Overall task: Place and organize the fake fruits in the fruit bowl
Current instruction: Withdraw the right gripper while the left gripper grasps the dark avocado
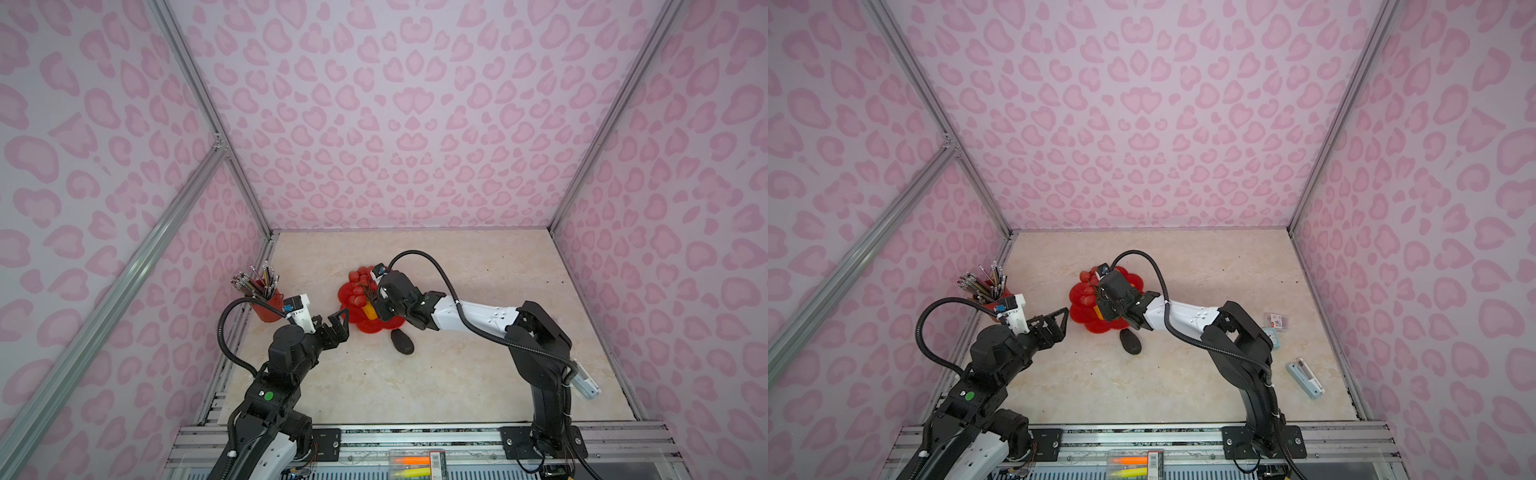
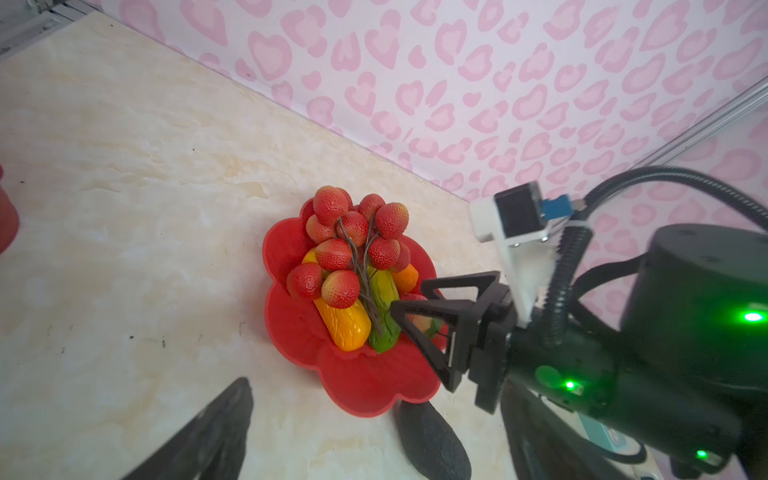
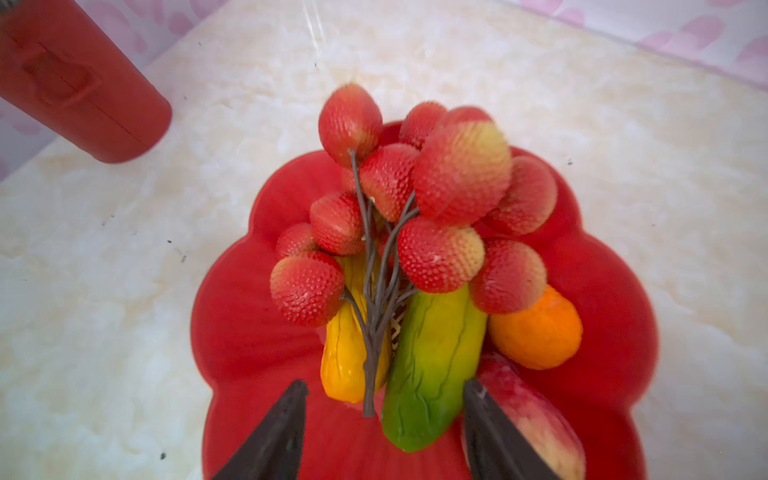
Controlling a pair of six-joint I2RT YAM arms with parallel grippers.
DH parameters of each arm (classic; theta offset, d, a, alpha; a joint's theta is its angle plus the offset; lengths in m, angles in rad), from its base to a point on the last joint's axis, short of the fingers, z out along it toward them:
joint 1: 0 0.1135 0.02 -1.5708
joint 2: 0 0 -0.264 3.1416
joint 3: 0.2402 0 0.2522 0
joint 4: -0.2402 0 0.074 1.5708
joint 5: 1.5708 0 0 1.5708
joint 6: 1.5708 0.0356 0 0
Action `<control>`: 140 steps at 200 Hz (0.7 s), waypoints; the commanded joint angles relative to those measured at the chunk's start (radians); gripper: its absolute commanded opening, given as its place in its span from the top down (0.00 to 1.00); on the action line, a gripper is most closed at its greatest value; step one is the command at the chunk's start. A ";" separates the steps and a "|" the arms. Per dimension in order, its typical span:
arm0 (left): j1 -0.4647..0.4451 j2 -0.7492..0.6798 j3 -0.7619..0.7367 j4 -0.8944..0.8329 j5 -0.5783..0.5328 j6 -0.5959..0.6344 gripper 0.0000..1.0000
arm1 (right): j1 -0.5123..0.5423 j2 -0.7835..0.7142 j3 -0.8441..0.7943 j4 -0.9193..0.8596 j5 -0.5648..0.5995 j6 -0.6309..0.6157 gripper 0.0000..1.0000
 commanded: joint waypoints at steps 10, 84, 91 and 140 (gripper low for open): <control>-0.007 0.061 0.012 -0.003 0.135 -0.040 0.08 | -0.004 -0.157 -0.112 0.150 0.087 0.040 0.21; -0.177 0.249 0.036 -0.040 0.177 -0.090 0.10 | -0.069 -0.570 -0.481 0.236 0.252 0.129 0.02; -0.191 0.281 0.048 -0.042 0.183 -0.089 0.11 | -0.078 -0.601 -0.508 0.225 0.267 0.140 0.02; -0.299 0.498 0.140 -0.044 0.164 -0.069 0.10 | -0.154 -0.811 -0.691 0.173 0.287 0.233 0.02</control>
